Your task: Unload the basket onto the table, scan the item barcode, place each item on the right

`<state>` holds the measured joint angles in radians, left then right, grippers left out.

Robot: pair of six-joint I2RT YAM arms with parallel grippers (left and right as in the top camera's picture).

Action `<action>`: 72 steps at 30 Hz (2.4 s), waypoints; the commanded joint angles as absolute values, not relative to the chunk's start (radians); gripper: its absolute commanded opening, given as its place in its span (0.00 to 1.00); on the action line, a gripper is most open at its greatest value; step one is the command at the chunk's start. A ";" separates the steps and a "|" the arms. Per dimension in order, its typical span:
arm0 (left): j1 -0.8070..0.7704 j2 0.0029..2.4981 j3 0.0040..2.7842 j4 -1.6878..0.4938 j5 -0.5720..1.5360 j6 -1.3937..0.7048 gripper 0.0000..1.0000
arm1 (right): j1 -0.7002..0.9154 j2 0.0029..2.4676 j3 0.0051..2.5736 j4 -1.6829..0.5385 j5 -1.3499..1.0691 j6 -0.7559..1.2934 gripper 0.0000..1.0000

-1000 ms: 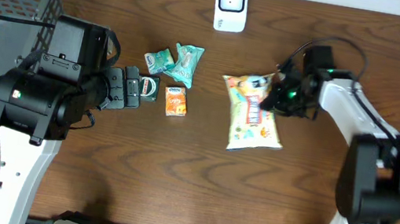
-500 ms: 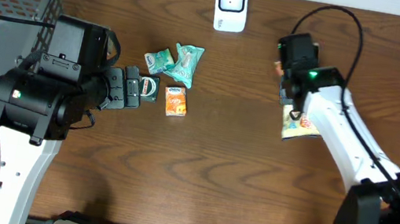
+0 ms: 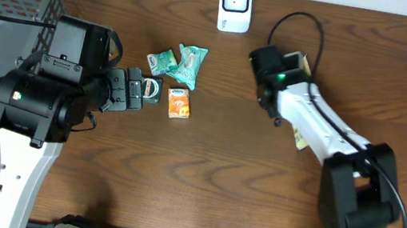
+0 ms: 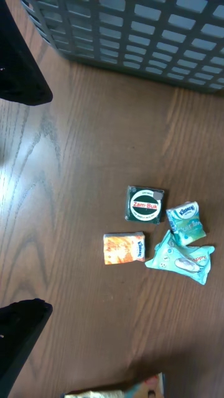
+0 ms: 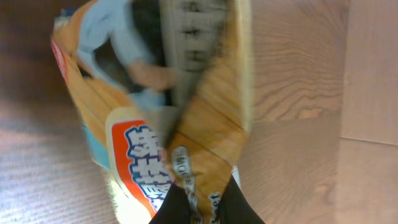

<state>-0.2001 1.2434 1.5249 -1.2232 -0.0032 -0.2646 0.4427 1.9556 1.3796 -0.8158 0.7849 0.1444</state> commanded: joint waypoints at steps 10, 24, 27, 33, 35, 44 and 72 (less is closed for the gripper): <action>-0.202 1.242 1.536 -1.224 -0.012 -0.263 0.98 | 0.706 1.967 1.472 -0.892 0.676 0.188 0.35; -0.202 1.242 1.536 -1.224 -0.012 -0.263 0.98 | 0.439 1.972 1.668 -1.069 0.126 0.055 0.70; -0.202 1.242 1.536 -1.224 -0.012 -0.263 0.98 | 0.334 1.975 1.641 -1.067 0.015 0.047 0.61; -0.202 1.242 1.536 -1.224 -0.012 -0.263 0.97 | 0.202 1.976 1.556 -1.066 -0.312 -0.046 0.01; -0.202 1.242 1.536 -1.224 -0.012 -0.263 0.98 | 0.184 1.976 1.520 -1.063 -0.299 -0.061 0.01; -0.202 1.242 1.536 -1.224 -0.012 -0.263 0.98 | 0.185 1.977 1.280 -0.848 -0.291 -0.010 0.01; -0.202 1.242 1.536 -1.224 -0.012 -0.263 0.98 | 0.183 1.687 1.388 -0.941 -0.349 0.167 0.08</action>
<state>-0.2001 1.2434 1.5249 -1.2232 -0.0032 -0.2646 0.1787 1.6863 1.3785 -0.9276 -0.3691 0.1692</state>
